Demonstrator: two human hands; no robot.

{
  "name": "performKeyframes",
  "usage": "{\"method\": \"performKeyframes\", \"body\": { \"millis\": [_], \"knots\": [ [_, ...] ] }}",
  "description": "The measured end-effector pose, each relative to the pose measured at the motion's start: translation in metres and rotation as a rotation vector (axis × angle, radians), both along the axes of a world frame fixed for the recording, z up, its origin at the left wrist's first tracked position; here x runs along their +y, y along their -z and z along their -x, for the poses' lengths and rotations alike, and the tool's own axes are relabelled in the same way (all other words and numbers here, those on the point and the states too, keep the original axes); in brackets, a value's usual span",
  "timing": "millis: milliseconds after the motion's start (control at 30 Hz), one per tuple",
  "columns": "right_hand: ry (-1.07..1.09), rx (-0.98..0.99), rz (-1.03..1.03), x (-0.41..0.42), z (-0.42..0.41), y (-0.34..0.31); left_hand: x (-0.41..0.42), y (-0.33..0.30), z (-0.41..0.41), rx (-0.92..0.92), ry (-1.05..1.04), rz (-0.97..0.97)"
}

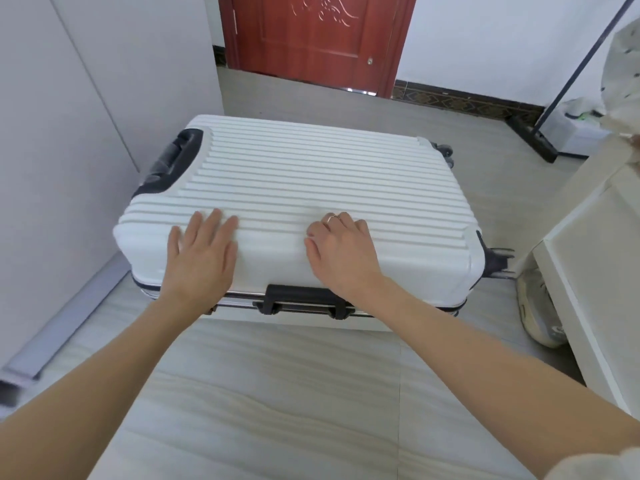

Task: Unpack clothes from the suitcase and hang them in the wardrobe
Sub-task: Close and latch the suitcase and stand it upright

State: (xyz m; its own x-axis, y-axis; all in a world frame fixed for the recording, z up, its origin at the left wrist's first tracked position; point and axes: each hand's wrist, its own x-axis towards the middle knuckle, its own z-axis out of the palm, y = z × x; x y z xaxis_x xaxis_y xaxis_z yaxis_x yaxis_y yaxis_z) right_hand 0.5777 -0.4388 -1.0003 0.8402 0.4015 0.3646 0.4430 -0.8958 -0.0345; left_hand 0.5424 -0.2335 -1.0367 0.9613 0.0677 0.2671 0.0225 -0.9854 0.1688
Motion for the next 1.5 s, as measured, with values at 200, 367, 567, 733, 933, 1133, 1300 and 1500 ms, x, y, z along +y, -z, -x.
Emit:
{"method": "performKeyframes", "body": {
  "millis": [200,367,567,733,933,1133,1300,1500],
  "knots": [
    [-0.114,0.292,0.131,0.105,-0.014,0.008,0.054,0.001,0.022,0.06,-0.074,0.111],
    [-0.038,0.213,0.174,0.119,-0.02,0.027,0.075,0.005,0.019,-0.015,-0.162,0.225],
    [-0.146,-0.052,0.129,0.091,-0.024,0.044,0.076,0.005,-0.004,-0.02,-0.174,0.25],
    [-0.235,-0.168,0.195,0.065,-0.026,0.045,0.059,0.009,0.004,-0.214,-0.155,0.056],
    [-0.384,-0.058,0.303,-0.014,-0.051,0.037,0.011,-0.002,0.022,-0.243,0.005,-0.077],
    [-0.119,0.006,0.069,-0.083,-0.052,0.024,-0.059,-0.008,0.023,-0.345,0.335,0.076],
    [0.307,0.219,-0.228,-0.059,-0.054,0.006,-0.076,0.0,0.018,-0.366,0.591,0.08],
    [0.212,0.318,-0.147,-0.004,-0.043,0.001,-0.028,0.022,0.027,-0.278,0.23,0.185]
  ]
}}
